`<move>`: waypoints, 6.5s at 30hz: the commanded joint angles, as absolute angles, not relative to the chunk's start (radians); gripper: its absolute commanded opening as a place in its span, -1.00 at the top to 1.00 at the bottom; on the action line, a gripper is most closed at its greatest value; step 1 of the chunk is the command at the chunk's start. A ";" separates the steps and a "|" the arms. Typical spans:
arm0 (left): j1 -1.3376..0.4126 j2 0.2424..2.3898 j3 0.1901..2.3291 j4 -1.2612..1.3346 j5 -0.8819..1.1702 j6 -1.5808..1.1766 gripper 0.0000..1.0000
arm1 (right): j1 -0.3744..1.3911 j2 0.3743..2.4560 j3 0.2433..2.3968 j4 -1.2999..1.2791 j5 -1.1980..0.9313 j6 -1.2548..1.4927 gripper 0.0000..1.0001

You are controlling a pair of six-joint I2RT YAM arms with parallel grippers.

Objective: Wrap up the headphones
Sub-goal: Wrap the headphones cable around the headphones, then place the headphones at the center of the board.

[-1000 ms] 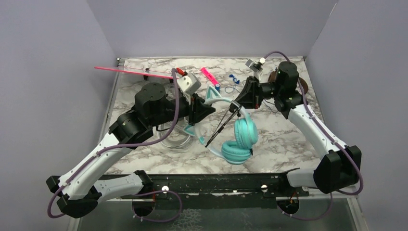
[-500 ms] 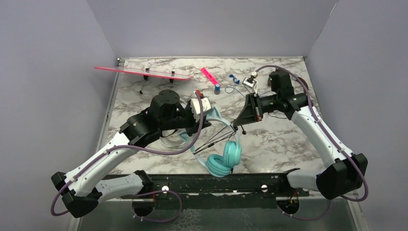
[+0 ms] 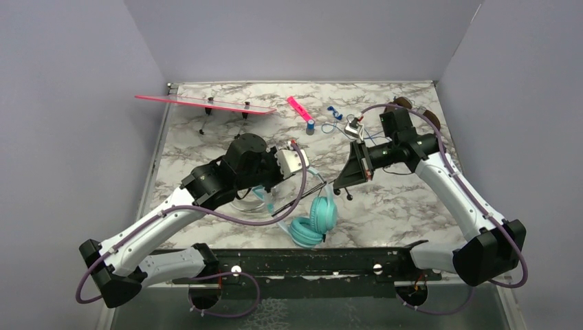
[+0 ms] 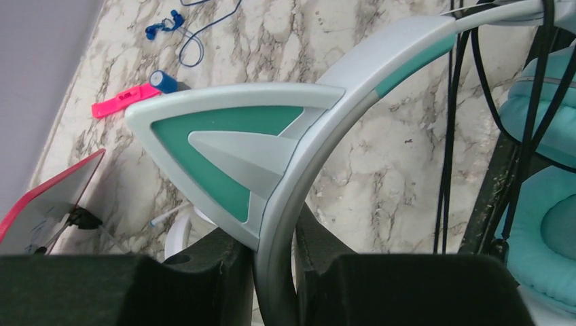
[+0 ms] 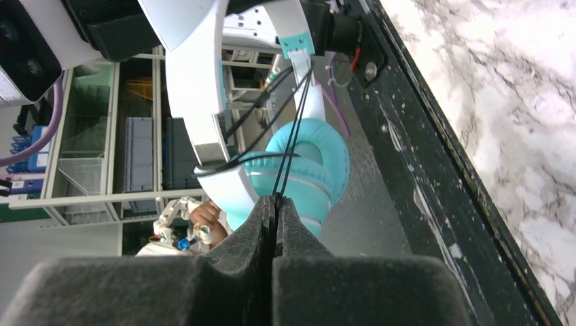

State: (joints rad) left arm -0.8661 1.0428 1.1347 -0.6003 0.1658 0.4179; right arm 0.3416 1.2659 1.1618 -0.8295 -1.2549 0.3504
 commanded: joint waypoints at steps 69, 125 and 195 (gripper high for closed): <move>-1.121 1.433 1.141 -0.255 -0.274 -0.148 1.00 | 0.341 1.289 1.060 -0.743 -0.497 0.706 0.83; -0.999 1.717 0.995 0.161 -0.154 -0.326 1.00 | 0.342 1.553 1.031 -0.740 -0.173 0.547 0.26; -0.993 1.732 0.937 0.080 -0.187 -0.341 0.95 | 0.051 1.600 1.135 -0.777 -0.447 0.278 -0.23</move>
